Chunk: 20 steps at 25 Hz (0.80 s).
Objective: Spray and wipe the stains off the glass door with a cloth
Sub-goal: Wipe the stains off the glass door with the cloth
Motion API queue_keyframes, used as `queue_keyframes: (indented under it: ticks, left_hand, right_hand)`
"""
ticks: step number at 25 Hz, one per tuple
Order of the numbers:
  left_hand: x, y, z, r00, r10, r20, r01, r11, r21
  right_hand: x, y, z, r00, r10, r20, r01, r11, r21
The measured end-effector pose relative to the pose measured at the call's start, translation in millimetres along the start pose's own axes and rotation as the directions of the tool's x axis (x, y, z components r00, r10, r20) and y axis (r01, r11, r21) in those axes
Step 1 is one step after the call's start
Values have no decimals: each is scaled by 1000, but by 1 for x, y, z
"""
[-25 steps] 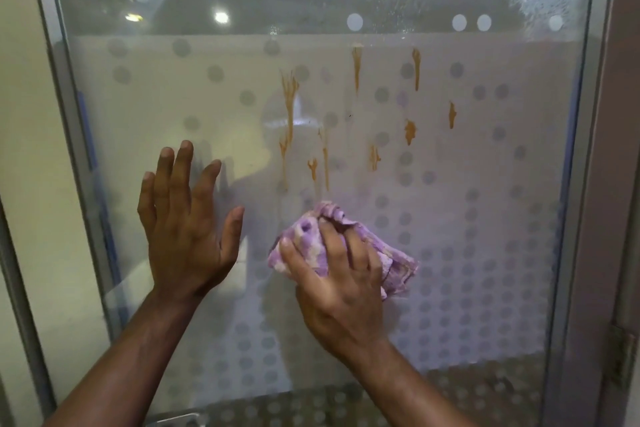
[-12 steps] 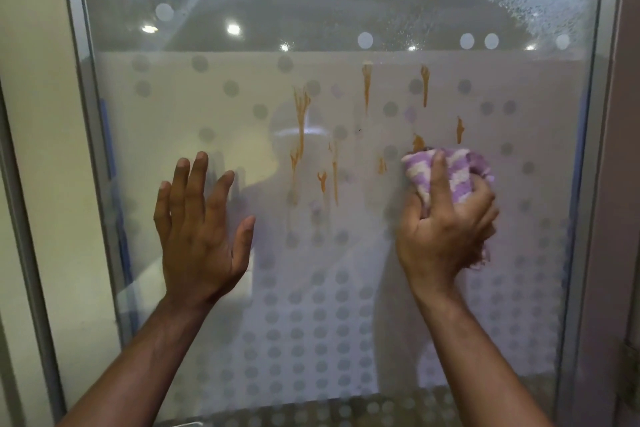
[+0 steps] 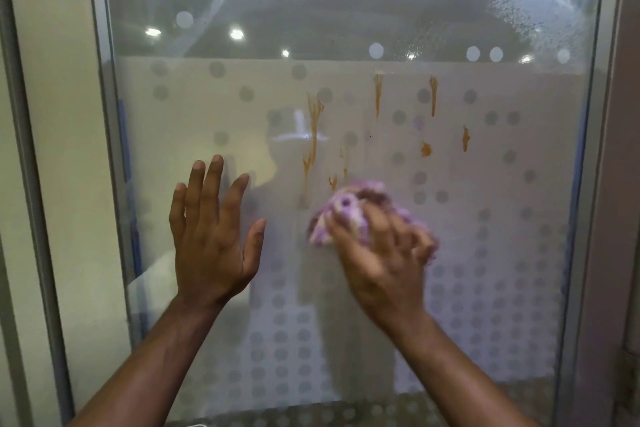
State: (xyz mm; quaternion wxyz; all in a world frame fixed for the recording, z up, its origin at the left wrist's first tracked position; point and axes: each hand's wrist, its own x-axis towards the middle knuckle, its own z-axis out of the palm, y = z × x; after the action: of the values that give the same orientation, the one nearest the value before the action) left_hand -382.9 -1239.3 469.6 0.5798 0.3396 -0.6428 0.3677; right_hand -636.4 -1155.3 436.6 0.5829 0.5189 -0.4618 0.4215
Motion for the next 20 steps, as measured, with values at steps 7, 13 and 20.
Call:
queue_keyframes:
  ticks: [7,13,20]
  left_hand:
    - [0,1,1,1000,5,0,-5,1000,1]
    - [-2,0,2,1000,14,-4,-14,1000,-22]
    - [5,-5,-12,999,33,8,-32,997,-66]
  right_hand:
    - [44,45,0,670,739,-70,-734,674,85]
    - [23,-57,10,964,264,26,-265,957,116]
    - [30,-28,9,999,-24,-38,26,998,66]
